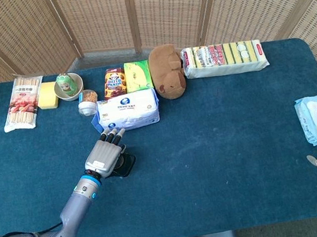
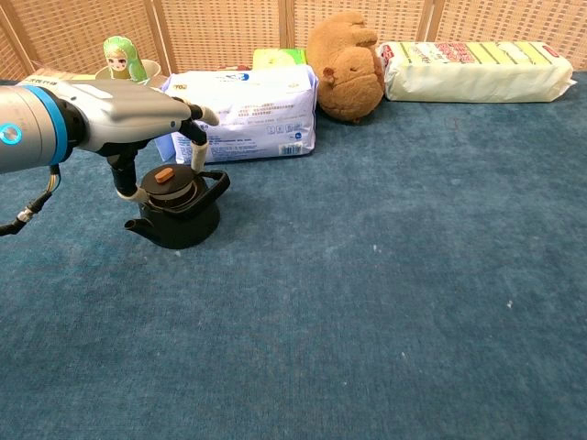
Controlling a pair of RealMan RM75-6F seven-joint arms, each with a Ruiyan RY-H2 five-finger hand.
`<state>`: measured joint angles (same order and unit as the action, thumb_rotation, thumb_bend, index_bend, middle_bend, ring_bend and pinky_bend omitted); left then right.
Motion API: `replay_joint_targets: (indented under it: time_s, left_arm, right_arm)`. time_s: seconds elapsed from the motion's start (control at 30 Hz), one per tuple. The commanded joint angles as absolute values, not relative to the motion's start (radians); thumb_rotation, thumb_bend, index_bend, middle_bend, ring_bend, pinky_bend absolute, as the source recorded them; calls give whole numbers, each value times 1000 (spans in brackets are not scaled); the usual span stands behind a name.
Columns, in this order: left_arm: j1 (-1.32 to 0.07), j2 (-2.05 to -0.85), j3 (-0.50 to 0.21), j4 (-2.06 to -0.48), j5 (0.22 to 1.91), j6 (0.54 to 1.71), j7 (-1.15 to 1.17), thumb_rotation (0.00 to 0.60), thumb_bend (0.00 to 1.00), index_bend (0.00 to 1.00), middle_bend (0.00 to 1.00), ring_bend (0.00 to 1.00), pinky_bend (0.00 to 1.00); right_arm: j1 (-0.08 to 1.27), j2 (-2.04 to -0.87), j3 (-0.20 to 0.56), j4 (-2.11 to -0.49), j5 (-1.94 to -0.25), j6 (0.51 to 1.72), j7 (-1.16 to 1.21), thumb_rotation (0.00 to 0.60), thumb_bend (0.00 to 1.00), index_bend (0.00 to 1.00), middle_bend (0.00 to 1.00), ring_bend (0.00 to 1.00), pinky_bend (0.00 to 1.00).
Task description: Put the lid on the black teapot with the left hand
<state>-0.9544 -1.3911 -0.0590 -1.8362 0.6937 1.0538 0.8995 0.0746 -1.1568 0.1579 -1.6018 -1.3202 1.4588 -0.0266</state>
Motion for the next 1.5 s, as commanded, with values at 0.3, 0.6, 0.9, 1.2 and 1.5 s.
replay_joint_targets:
  time_s: [0.3, 0.6, 0.9, 1.2, 1.5]
  left_arm:
    - [-970, -1373, -50, -1878, 655, 1102, 936, 600, 232, 334, 0, 0, 50]
    - [-985, -1391, -46, -1875, 621, 1125, 961, 600, 226, 308, 0, 0, 50]
    - [-975, -1351, -66, -1920, 658, 1153, 914, 600, 227, 267, 0, 0, 50]
    - [-961, -1330, -67, -1926, 752, 1126, 840, 600, 222, 260, 0, 0, 50]
    - [-975, -1402, -56, -1869, 780, 1093, 836, 600, 222, 260, 0, 0, 50]
  right_arm:
    - [74, -1156, 156, -1605, -1323, 1459, -28, 600, 0, 31, 0, 0, 0]
    - [74, -1154, 156, -1608, -1321, 1458, -26, 600, 0, 37, 0, 0, 0]
    - [75, -1152, 155, -1610, -1321, 1453, -25, 600, 0, 42, 0, 0, 0]
    - [76, -1152, 152, -1614, -1322, 1449, -27, 600, 0, 46, 0, 0, 0]
    - [75, -1148, 155, -1614, -1319, 1450, -19, 600, 0, 48, 0, 0, 0]
